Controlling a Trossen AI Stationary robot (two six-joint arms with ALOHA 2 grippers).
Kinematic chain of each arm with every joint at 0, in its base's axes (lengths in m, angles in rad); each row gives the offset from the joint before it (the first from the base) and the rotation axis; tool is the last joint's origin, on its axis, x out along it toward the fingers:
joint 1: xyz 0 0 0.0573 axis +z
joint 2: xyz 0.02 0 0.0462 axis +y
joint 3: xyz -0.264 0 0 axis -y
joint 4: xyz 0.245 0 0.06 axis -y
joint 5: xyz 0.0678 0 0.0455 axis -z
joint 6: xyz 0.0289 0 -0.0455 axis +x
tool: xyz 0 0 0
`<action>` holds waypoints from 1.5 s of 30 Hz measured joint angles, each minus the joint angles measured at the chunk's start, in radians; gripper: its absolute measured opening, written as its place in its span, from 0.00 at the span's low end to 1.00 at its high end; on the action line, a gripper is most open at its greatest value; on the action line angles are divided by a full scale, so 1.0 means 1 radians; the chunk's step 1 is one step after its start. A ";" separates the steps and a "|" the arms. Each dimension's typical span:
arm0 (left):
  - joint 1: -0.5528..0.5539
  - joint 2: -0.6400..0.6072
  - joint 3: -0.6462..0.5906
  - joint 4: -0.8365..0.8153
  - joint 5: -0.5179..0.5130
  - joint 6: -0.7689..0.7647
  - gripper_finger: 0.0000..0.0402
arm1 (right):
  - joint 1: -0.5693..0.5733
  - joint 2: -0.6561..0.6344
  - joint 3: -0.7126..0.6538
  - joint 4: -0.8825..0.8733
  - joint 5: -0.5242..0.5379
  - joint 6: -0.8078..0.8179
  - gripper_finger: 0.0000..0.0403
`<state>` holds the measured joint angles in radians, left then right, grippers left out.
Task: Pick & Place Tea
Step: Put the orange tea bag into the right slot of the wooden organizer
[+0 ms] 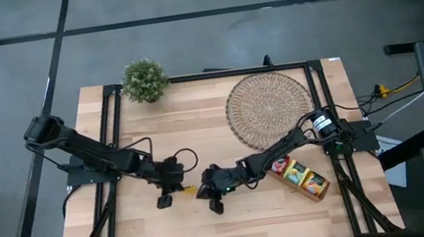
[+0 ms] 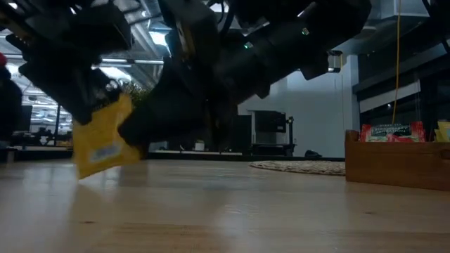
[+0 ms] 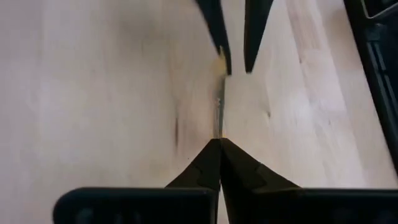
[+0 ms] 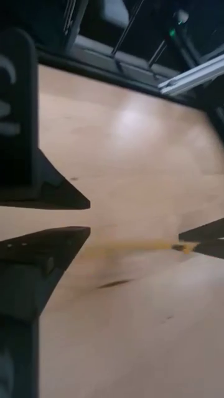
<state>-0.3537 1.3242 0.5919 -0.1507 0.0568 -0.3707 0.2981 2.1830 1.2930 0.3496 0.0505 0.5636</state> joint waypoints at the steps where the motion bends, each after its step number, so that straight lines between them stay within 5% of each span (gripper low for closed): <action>1: -0.004 -0.014 0.000 -0.004 -0.017 0.024 0.01 | 0.000 0.000 0.000 0.010 0.000 0.000 0.14; 7: -0.012 -0.058 0.000 -0.011 -0.031 0.044 0.01 | -0.006 0.000 0.001 0.075 0.000 0.000 0.18; 18: -0.014 -0.057 0.000 -0.034 0.151 -0.001 0.01 | -0.034 0.000 0.001 0.095 0.000 -0.023 0.18; 27: -0.005 -0.057 0.000 -0.034 0.059 -0.001 0.01 | -0.034 0.000 0.002 0.134 0.000 -0.049 0.18; 34: 0.000 -0.057 0.000 -0.122 0.160 -0.059 0.01 | -0.034 0.000 0.002 0.133 -0.001 -0.049 0.18; 45: -0.010 -0.057 0.000 -0.102 0.090 -0.052 0.01 | -0.034 -0.001 0.002 0.134 -0.002 -0.049 0.18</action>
<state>-0.3641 1.2671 0.5919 -0.2530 0.1472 -0.4222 0.2646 2.1822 1.2953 0.4831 0.0486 0.5144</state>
